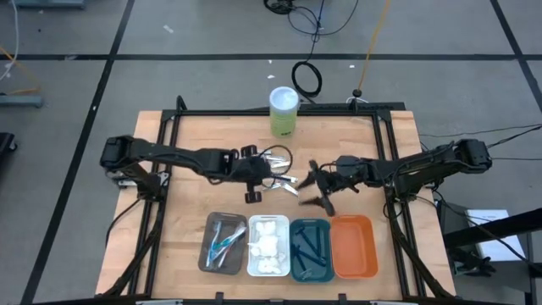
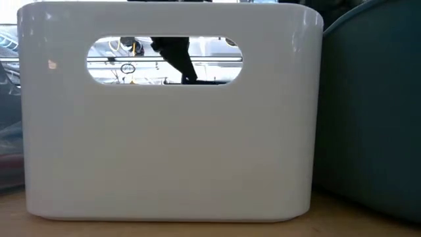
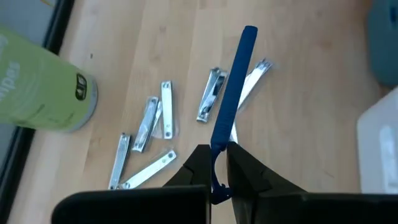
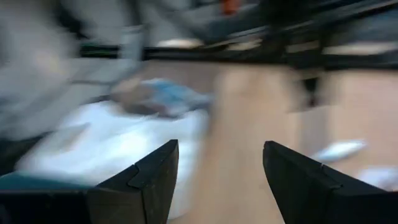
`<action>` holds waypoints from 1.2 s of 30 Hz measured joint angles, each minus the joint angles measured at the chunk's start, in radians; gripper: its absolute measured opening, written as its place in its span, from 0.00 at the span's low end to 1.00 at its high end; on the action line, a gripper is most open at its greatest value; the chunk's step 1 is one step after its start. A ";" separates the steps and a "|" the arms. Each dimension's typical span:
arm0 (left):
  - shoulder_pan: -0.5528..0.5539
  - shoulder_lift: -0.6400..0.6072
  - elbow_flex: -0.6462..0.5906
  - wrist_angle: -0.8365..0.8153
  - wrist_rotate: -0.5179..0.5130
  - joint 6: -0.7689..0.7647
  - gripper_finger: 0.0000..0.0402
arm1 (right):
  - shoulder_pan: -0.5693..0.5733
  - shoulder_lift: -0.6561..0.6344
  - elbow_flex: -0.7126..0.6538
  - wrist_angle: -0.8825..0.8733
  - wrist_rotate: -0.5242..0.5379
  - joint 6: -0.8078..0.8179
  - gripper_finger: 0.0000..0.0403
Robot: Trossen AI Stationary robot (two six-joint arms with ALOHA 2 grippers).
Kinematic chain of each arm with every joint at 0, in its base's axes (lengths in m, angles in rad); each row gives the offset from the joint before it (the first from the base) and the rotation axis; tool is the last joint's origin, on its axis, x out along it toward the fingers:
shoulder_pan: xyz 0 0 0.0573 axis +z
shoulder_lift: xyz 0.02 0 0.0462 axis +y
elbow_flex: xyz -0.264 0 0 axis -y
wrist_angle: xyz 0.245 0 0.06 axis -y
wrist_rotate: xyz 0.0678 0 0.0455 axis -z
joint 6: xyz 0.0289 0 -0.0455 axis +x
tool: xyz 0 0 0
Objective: Pick & Place Travel size toiletries
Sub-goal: Put the blue razor into the blue bin
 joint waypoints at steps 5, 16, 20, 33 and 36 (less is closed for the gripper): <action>-0.049 0.001 0.000 0.004 -0.047 -0.004 0.04 | -0.011 0.026 0.001 0.061 0.263 -0.069 0.57; -0.055 -0.008 0.002 0.086 -0.071 0.011 0.04 | -0.019 0.106 0.001 0.104 0.230 -0.037 0.60; -0.055 -0.009 0.002 0.109 -0.071 0.027 0.04 | -0.023 0.107 0.000 0.115 0.233 -0.042 0.57; -0.055 -0.008 0.002 0.115 -0.070 0.027 0.04 | -0.030 0.107 0.000 0.085 0.234 -0.071 0.34; -0.055 -0.008 0.002 0.116 -0.070 0.027 0.04 | -0.030 0.107 0.000 0.081 0.234 -0.089 0.28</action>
